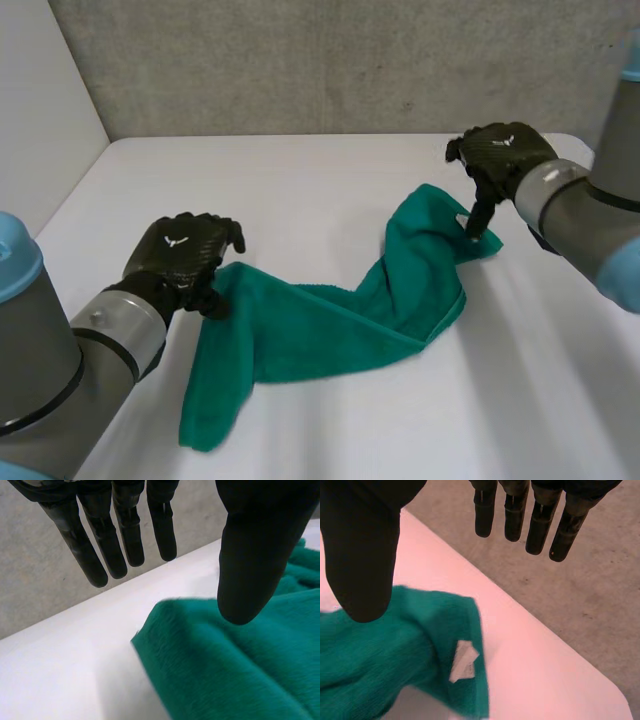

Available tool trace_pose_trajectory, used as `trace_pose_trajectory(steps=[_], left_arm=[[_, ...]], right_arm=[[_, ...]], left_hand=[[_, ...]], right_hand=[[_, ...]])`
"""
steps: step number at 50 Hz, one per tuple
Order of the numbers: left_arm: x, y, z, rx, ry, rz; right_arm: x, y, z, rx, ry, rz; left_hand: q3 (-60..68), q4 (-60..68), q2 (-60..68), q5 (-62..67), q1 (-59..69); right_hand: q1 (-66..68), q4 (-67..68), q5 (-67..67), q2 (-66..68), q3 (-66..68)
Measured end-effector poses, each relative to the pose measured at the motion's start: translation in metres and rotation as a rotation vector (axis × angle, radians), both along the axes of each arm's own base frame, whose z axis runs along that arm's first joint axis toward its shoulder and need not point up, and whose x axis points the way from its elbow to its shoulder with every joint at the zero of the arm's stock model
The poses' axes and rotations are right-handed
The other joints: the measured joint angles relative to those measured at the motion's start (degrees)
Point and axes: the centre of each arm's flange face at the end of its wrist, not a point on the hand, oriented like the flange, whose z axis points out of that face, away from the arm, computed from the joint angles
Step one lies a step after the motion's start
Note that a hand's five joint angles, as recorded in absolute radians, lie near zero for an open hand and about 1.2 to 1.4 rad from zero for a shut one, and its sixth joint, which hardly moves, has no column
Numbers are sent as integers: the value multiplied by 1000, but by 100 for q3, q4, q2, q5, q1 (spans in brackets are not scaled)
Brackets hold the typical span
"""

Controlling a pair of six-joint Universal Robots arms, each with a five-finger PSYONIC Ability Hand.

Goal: Fold the towel.

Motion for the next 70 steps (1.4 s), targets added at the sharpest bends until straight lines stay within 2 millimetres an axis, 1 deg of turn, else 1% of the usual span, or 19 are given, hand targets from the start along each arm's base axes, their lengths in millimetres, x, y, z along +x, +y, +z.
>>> trace_pose_trajectory(steps=[5,10,14,19,32,38,41,42,44,45,48,51,55,56,58,59,64,68,70], left_arm=[[-9,19,5,-11,2,-59],[-14,29,5,-9,-4,-90],[-17,28,-1,3,-15,-98],[-21,18,-12,21,-39,-94],[-25,-24,-44,58,-143,-52],[-25,-33,-51,65,-164,-45],[-25,-37,-54,70,-169,-40],[-24,-38,-55,71,-170,-38],[-24,-38,-55,72,-169,-37],[-24,-39,-55,73,-169,-36],[-24,-39,-55,72,-166,-35],[-24,-39,-55,71,-164,-35],[-24,-38,-52,66,-156,-36],[-24,-38,-51,65,-155,-36],[-24,-38,-50,63,-154,-36],[-24,-37,-50,62,-154,-36],[-23,-37,-44,47,-149,-29],[-19,-37,-25,-4,-127,-6],[-17,-36,-11,-40,-109,2]], right_arm=[[-8,37,-13,56,55,94],[-11,58,-31,125,82,162],[-13,72,-50,188,97,196],[-14,77,-66,202,100,216],[-12,69,-97,169,128,234],[-11,65,-110,184,154,241],[-10,61,-118,183,161,242],[-10,60,-119,180,161,241],[-10,57,-122,176,160,238],[-10,55,-123,175,160,237],[-11,49,-128,169,158,230],[-10,47,-130,169,157,228],[-9,39,-137,172,156,223],[-9,38,-138,172,156,222],[-9,35,-138,169,154,219],[-9,34,-137,167,152,217],[-13,27,-134,152,141,195],[-21,15,-115,93,119,150],[-24,11,-96,44,106,131]], left_hand=[[0,0,-3,0,0],[0,0,-3,0,0],[0,-7,-7,0,0],[-119,-133,-125,-140,-150],[-337,-346,-307,-355,-315],[-274,-239,-234,-214,-255],[626,699,722,687,773],[626,699,722,687,773],[1541,1609,1639,1589,1681],[1541,1609,1639,1589,1681],[2896,2937,2958,2915,2914],[3334,3428,3402,3364,3242],[3594,3683,3653,3429,3244],[3594,3684,3655,3429,3243],[3594,3684,3656,3429,3244],[3594,3684,3657,3429,3244],[3595,3684,3659,3429,3243],[3605,3686,3670,3429,3244],[3608,3686,3670,3429,3244]], right_hand=[[1,11,16,0,11],[7,11,16,0,11],[235,386,382,103,351],[630,866,774,654,828],[901,1208,1104,1020,1194],[1101,1424,1292,1256,1406],[1342,1686,1554,1551,1674],[1573,1949,1803,1811,1930],[1759,2160,2000,2027,2139],[1787,2192,2034,2061,2174],[2020,2485,2315,2337,2467],[2051,2524,2353,2367,2499],[2920,3537,3351,3382,3504],[2920,3537,3351,3382,3504],[3870,4675,4515,4542,4658],[4019,4911,4762,4757,4843],[4036,5100,4906,4868,5011],[4036,5100,4907,4868,5012],[4036,5100,4907,4868,5012]])
